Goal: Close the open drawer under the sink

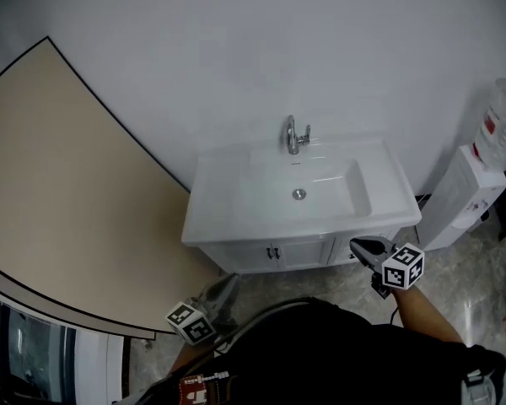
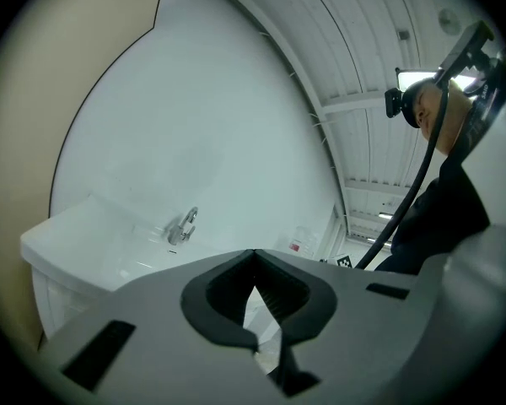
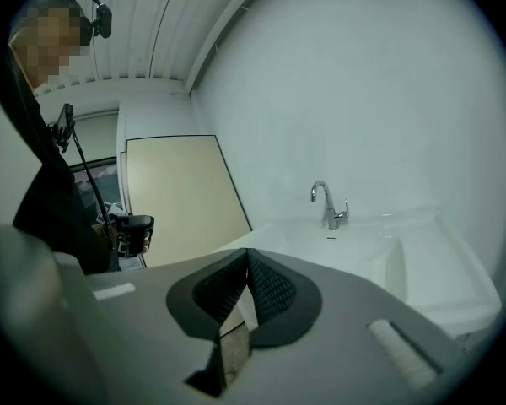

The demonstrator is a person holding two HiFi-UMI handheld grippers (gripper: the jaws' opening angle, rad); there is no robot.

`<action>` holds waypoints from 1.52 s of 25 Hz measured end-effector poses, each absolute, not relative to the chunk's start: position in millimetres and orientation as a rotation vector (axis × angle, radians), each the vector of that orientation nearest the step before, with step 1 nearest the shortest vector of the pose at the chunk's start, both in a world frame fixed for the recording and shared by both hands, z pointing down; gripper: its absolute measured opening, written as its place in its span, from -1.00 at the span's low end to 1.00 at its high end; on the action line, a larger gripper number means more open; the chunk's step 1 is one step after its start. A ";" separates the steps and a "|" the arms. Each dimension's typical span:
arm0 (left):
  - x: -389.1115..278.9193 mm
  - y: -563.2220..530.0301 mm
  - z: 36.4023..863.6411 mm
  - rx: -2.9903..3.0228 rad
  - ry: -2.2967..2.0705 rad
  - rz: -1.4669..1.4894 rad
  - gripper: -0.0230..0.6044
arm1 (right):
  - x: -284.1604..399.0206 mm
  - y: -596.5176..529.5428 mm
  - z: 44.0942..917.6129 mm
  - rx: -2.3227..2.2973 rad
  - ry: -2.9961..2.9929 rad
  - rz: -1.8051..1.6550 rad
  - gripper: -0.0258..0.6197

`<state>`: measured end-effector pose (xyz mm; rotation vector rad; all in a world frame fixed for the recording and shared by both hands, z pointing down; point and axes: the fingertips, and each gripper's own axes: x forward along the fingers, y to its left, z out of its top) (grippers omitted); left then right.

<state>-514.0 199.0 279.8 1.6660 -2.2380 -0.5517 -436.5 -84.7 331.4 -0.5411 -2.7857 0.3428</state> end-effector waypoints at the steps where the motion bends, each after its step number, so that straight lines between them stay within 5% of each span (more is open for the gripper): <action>1: -526.7 198.3 278.0 1.699 -2.218 -0.552 -0.93 | -442.4 -85.9 326.5 -0.500 -2.800 0.351 -0.92; 15: -704.0 243.3 282.5 1.848 -2.048 -0.488 -0.93 | -543.9 -48.4 317.6 -0.125 -2.862 0.403 -0.92; 38: -785.3 99.0 274.0 1.640 -2.261 -0.523 -0.93 | -714.9 -185.9 326.2 -0.587 -2.775 0.388 -0.92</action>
